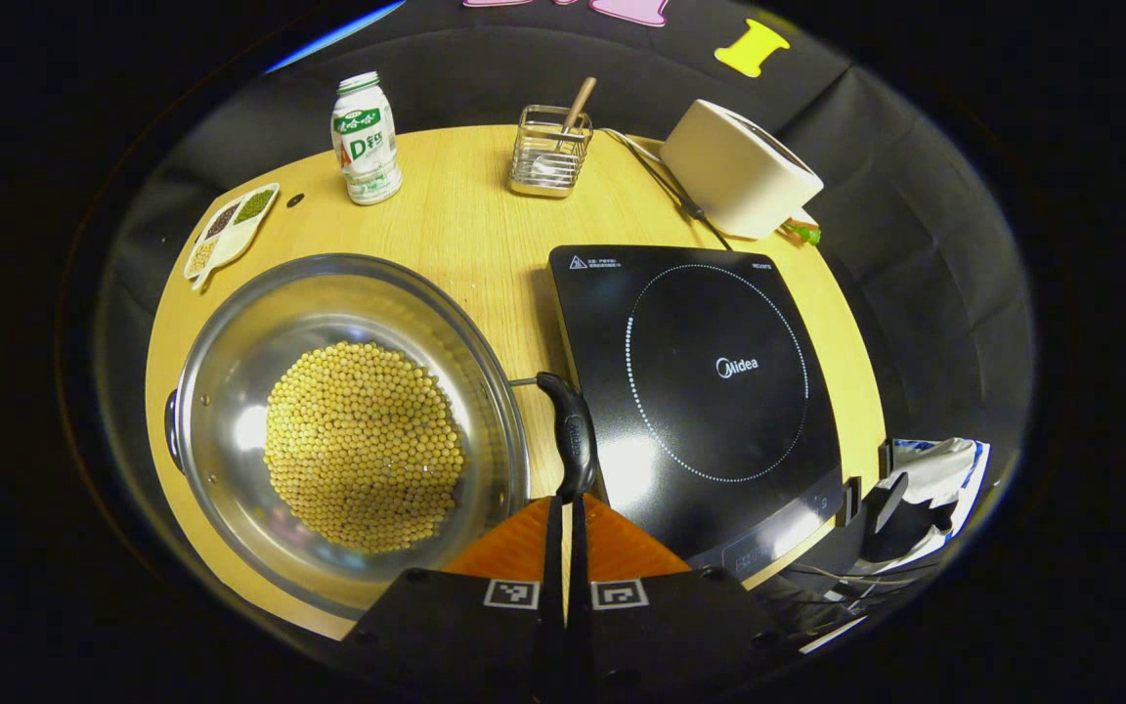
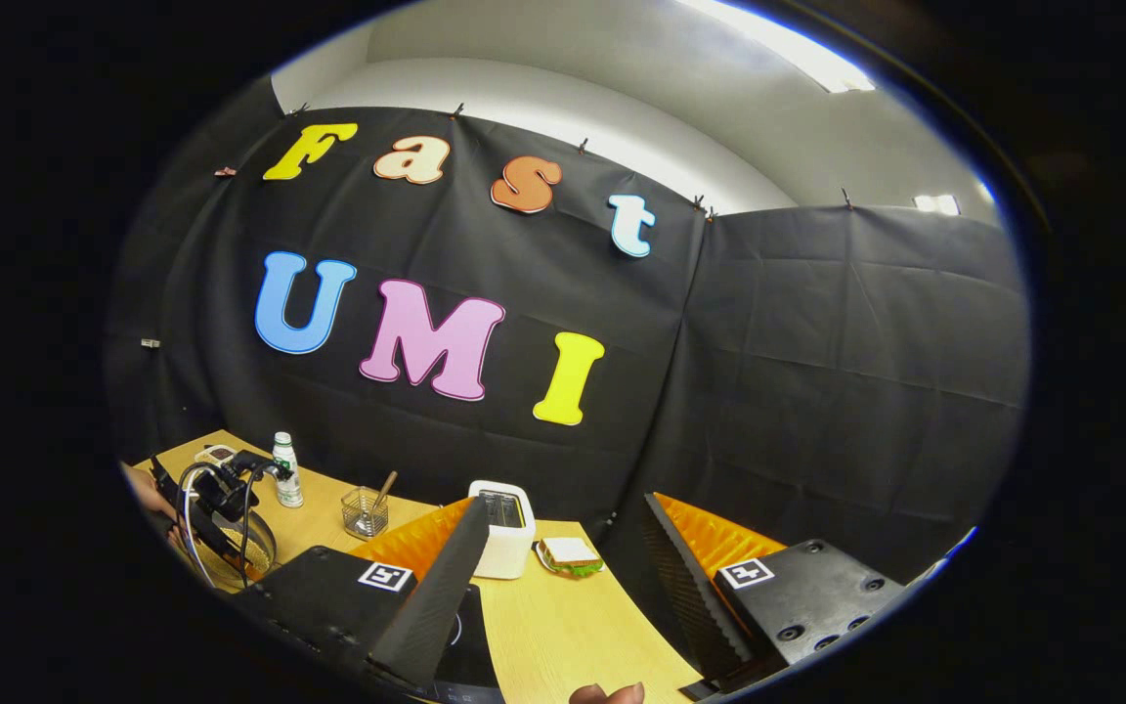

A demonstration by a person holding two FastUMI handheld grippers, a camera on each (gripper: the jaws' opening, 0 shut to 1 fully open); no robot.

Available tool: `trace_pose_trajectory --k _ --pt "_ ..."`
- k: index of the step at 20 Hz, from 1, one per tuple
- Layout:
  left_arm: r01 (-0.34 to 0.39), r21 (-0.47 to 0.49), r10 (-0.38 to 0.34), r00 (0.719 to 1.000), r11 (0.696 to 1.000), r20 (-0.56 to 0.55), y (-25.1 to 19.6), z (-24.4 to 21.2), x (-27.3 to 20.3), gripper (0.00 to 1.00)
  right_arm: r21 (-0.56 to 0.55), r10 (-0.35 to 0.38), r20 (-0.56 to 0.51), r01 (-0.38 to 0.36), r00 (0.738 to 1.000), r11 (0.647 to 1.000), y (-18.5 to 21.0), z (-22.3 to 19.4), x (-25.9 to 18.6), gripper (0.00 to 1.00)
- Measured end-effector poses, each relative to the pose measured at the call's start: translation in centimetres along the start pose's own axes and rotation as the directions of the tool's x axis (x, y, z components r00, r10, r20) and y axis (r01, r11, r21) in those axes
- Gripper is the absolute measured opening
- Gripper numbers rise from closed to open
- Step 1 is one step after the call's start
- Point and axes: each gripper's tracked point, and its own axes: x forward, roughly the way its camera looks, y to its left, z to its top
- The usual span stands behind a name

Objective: First push the handle of the pot to place it horizontally, then grasp the pot with both hands and set it on the induction cooktop.

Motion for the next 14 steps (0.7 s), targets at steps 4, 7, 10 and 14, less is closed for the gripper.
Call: trace_pose_trajectory --k 4,7,10,14 --pt "-0.025 0.053 0.020 0.996 0.998 0.085 0.7 0.5 -2.6 0.05 0.003 0.026 -0.022 -0.026 0.999 1.000 1.1 -0.4 -0.6 0.98" --pt "-0.103 0.084 0.082 0.972 0.991 0.219 2.4 1.5 -5.3 0.22 0.005 0.061 -0.047 -0.061 0.997 0.998 2.6 -0.8 -0.9 0.98" --pt "-0.129 0.071 0.102 0.948 0.989 0.300 3.3 1.4 -7.8 0.71 0.010 0.109 -0.057 -0.108 0.992 0.994 4.7 -0.9 -1.0 0.98" --pt "-0.177 0.023 0.158 0.924 0.984 0.349 6.4 0.4 -10.8 0.95 0.048 0.227 -0.091 -0.224 0.970 0.974 9.5 -1.6 -0.5 0.98"
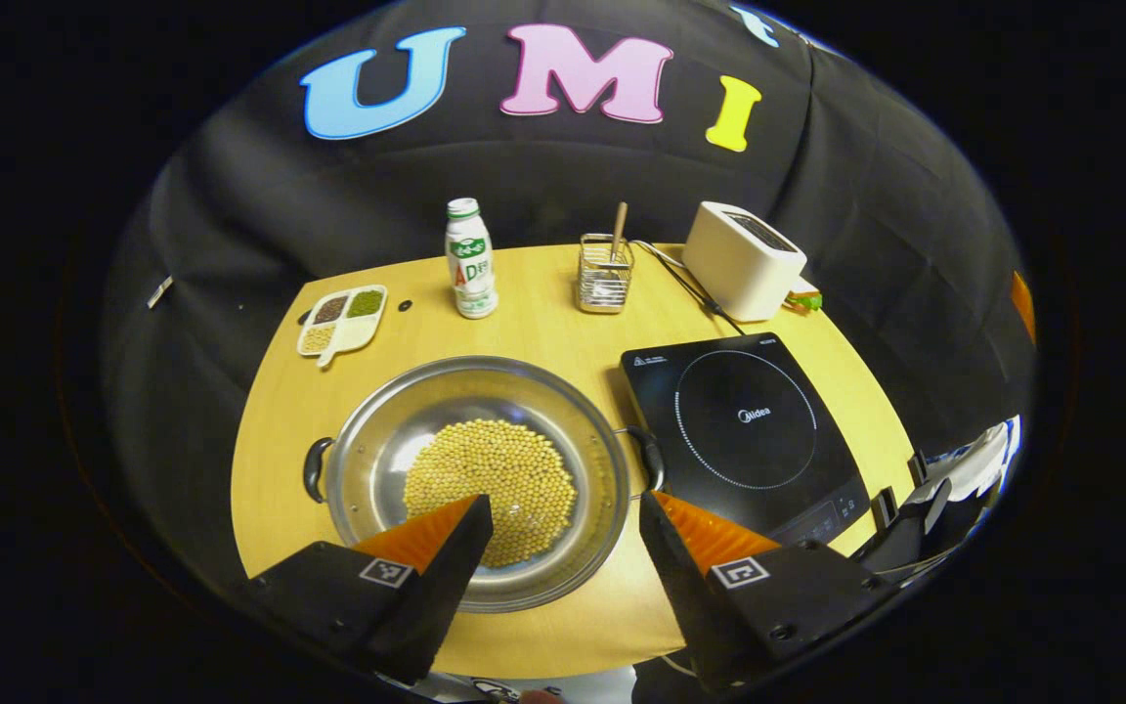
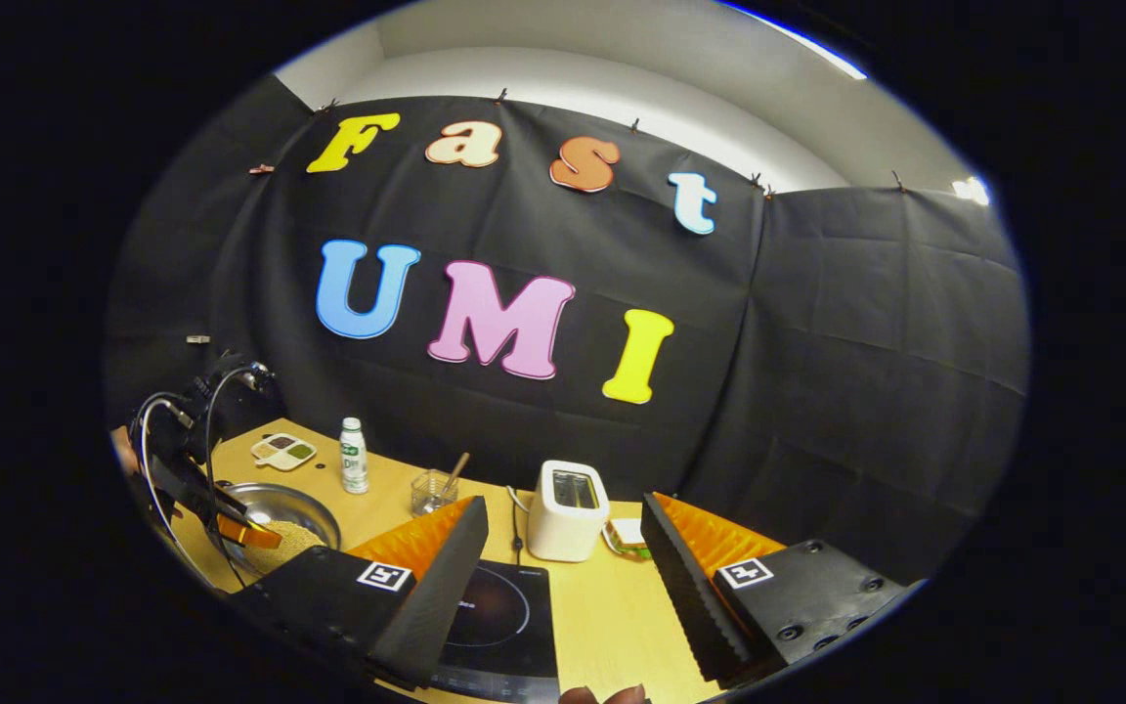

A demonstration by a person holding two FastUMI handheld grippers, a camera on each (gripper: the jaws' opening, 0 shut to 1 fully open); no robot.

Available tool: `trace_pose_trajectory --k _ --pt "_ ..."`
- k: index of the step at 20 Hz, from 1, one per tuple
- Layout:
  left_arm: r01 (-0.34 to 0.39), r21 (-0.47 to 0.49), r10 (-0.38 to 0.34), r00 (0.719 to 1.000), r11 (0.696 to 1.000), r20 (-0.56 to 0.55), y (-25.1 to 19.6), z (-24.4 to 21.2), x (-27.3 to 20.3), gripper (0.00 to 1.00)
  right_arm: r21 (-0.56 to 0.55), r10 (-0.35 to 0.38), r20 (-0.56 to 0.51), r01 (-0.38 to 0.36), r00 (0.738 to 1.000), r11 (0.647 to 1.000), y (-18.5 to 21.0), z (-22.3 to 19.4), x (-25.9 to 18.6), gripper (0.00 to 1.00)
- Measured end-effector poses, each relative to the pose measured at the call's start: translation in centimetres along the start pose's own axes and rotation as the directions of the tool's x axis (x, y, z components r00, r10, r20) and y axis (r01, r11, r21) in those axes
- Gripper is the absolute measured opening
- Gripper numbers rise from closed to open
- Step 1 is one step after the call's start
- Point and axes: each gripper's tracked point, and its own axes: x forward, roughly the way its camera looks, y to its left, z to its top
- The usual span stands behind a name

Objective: First push the handle of the pot to place it horizontally, then grasp the pot with both hands and set it on the induction cooktop.

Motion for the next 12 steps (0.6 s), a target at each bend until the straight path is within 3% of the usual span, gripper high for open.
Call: trace_pose_trajectory --k 7,12 --pt "-0.082 -0.071 0.086 0.995 0.994 0.051 8.1 -1.4 -2.8 0.94 0.071 0.175 -0.094 -0.169 0.980 0.983 8.1 -2.4 2.7 0.98" --pt "-0.117 -0.081 0.125 0.988 0.990 0.092 12.9 -2.1 -2.6 0.94 0.126 0.285 -0.170 -0.267 0.943 0.956 14.5 -5.7 4.3 0.98"
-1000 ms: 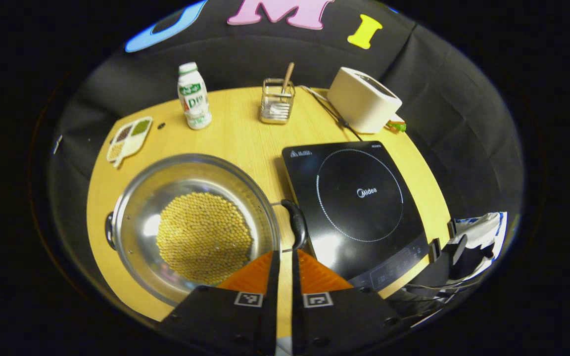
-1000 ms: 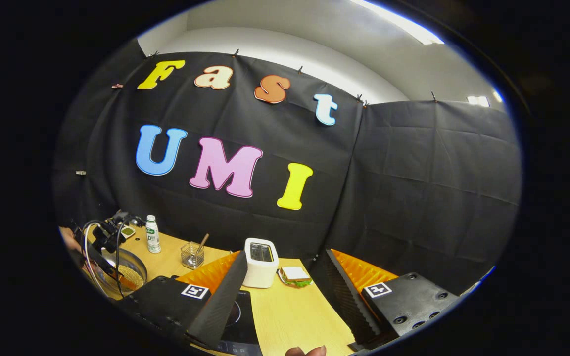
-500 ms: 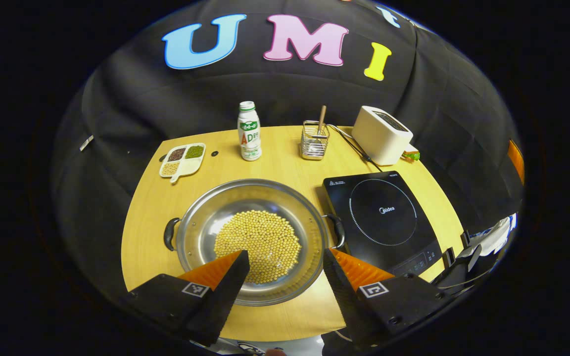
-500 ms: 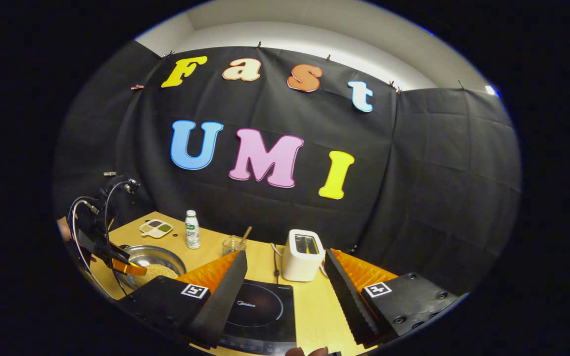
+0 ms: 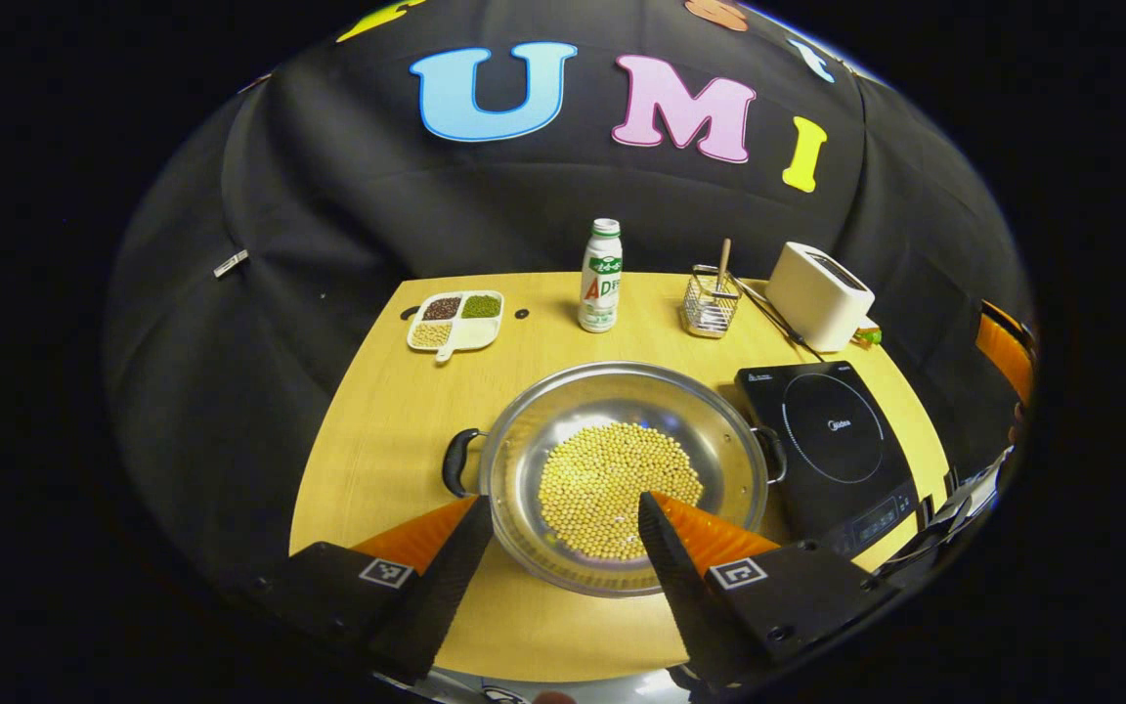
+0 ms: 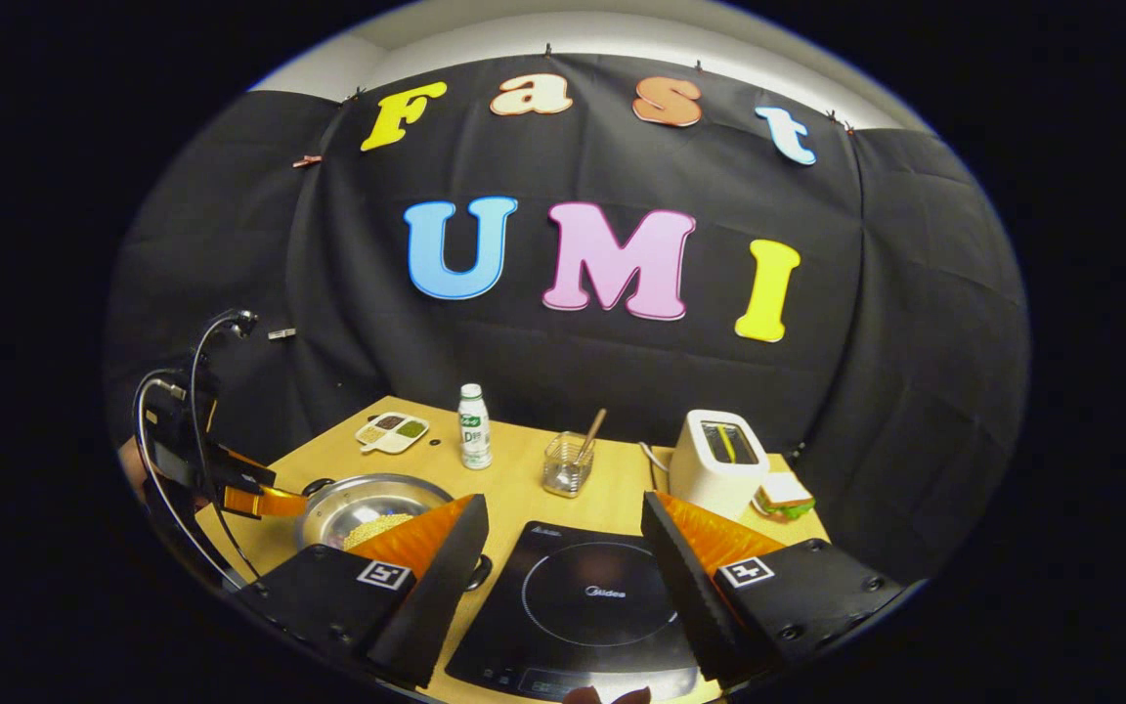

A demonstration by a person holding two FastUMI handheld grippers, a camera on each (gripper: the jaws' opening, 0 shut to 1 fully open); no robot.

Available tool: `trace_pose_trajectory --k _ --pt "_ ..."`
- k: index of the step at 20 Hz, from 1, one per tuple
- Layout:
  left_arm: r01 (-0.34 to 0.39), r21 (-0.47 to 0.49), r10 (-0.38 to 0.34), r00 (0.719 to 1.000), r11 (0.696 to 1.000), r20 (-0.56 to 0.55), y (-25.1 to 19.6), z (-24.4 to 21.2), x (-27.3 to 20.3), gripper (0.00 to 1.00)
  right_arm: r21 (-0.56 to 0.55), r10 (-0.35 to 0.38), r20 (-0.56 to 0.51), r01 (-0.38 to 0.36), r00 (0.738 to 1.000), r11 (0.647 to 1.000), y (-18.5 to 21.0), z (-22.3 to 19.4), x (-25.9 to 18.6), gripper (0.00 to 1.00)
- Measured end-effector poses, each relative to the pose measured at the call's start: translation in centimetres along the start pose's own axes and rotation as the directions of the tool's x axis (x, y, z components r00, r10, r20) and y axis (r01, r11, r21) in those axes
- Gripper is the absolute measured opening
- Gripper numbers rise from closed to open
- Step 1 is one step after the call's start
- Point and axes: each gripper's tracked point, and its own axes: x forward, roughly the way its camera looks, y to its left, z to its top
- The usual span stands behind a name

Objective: First push the handle of the pot to place it horizontally, then grasp the pot with both hands and set it on the induction cooktop.

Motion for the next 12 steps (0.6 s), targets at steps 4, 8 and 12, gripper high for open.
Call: trace_pose_trajectory --k 4,8,12 --pt "-0.009 -0.025 0.009 1.000 1.000 -0.018 3.1 -0.9 2.2 0.94 0.082 0.068 -0.127 -0.058 0.990 0.995 3.2 -4.8 3.3 0.98" --pt "-0.033 -0.029 0.031 0.999 0.999 -0.045 6.2 -1.6 4.4 0.94 0.135 0.100 -0.251 -0.067 0.963 0.989 5.4 -9.8 6.3 0.99" --pt "-0.074 -0.040 0.070 0.993 0.996 -0.095 9.0 -2.7 7.0 0.94 0.156 0.124 -0.352 -0.073 0.928 0.985 6.6 -13.7 8.5 0.99"
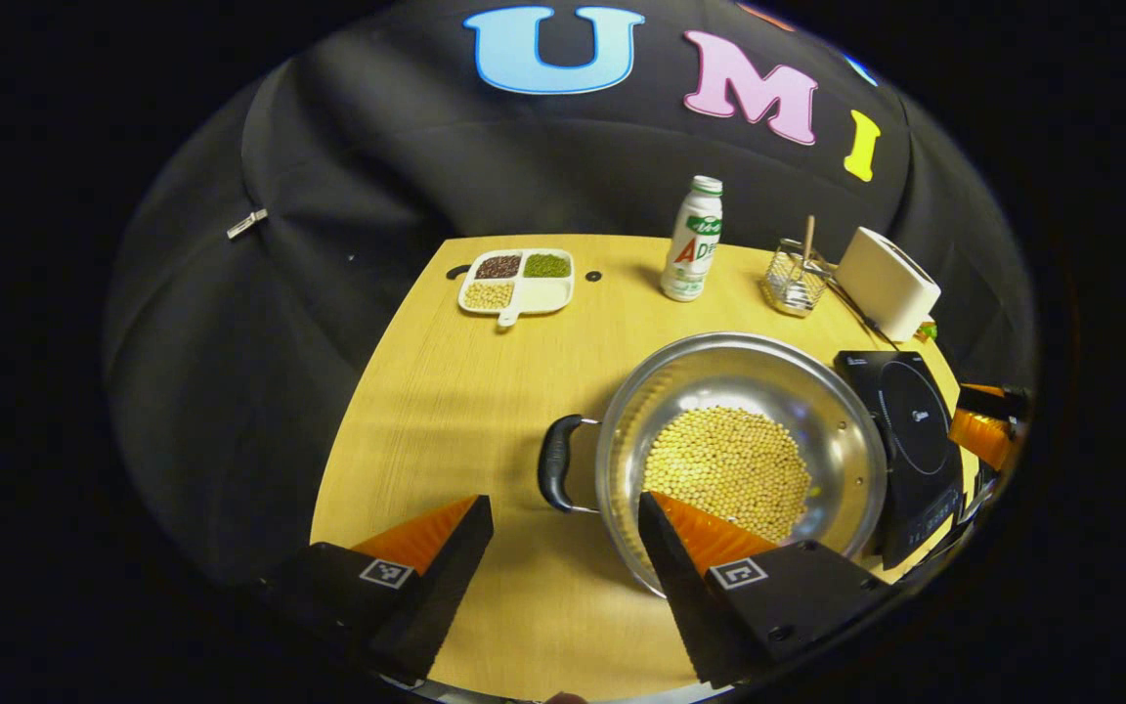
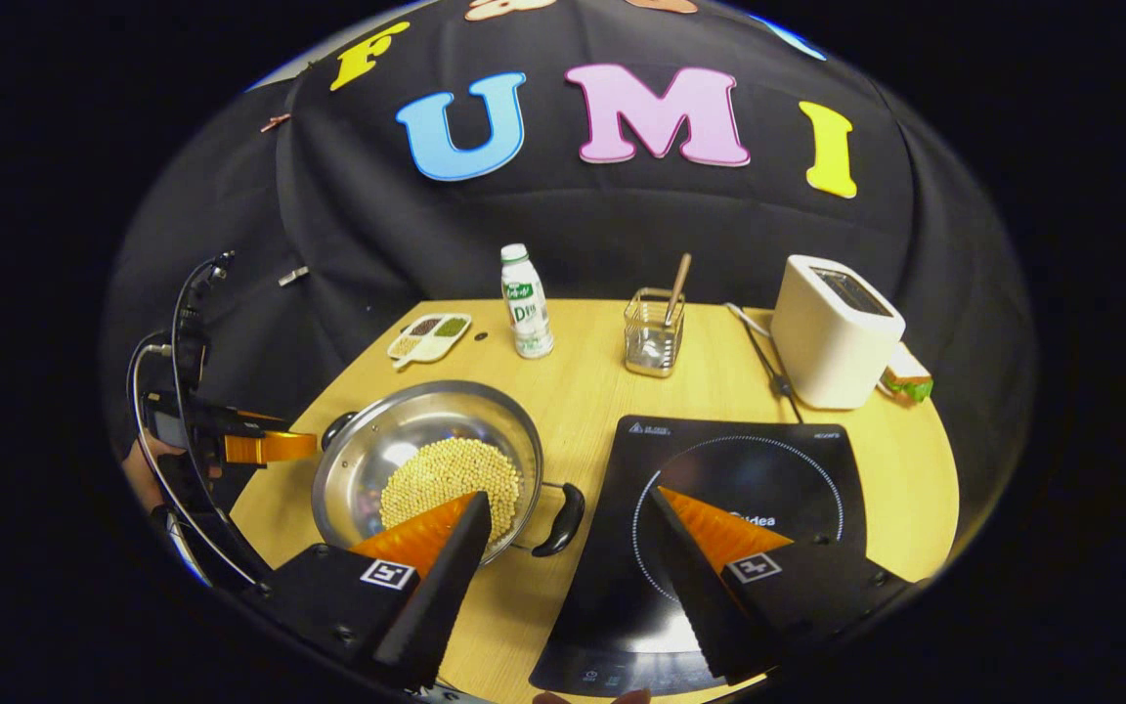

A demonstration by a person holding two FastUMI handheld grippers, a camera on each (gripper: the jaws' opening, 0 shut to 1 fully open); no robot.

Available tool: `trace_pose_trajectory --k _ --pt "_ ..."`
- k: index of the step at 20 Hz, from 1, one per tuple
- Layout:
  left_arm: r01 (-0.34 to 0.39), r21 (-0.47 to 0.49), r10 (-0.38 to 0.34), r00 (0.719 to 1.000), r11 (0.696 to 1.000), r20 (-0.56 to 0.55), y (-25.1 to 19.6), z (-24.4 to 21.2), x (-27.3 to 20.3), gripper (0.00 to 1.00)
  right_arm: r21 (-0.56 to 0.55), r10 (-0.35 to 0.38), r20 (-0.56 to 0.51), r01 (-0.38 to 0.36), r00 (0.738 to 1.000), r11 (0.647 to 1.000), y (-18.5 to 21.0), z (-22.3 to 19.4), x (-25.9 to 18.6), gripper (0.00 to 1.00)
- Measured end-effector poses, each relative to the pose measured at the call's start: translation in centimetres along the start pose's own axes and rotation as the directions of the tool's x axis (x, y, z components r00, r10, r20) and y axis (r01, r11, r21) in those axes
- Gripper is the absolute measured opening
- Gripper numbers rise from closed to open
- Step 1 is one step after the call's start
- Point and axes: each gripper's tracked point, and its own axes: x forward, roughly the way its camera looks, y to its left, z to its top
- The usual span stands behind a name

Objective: First push the handle of the pot to place it horizontally, then grasp the pot with both hands and set it on the induction cooktop.

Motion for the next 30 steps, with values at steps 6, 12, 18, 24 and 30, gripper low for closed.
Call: trace_pose_trajectory --k 6,12,18,24,30 --pt "0.025 -0.009 -0.026 0.999 1.000 -0.044 -0.4 -0.2 4.1 0.94 0.036 -0.005 -0.056 0.007 0.998 0.999 0.2 -0.8 3.3 0.99" --pt "0.004 0.025 -0.002 0.996 1.000 -0.092 0.3 0.1 7.3 0.93 0.054 -0.022 -0.115 0.028 0.993 0.998 0.2 -2.5 6.1 0.88" --pt "0.041 0.003 -0.041 0.994 0.999 -0.104 0.3 -0.5 7.3 0.82 0.051 -0.011 -0.164 0.020 0.986 0.999 1.4 -4.2 8.7 0.88" --pt "0.037 0.006 -0.036 0.991 0.999 -0.133 0.7 -1.0 7.7 0.84 0.060 -0.010 -0.200 0.022 0.980 0.998 2.0 -5.2 11.8 0.75" --pt "0.031 -0.031 -0.035 0.991 0.999 -0.132 0.7 -1.6 8.2 0.74 0.014 -0.044 -0.216 0.048 0.975 0.999 2.1 -5.4 13.5 0.70"
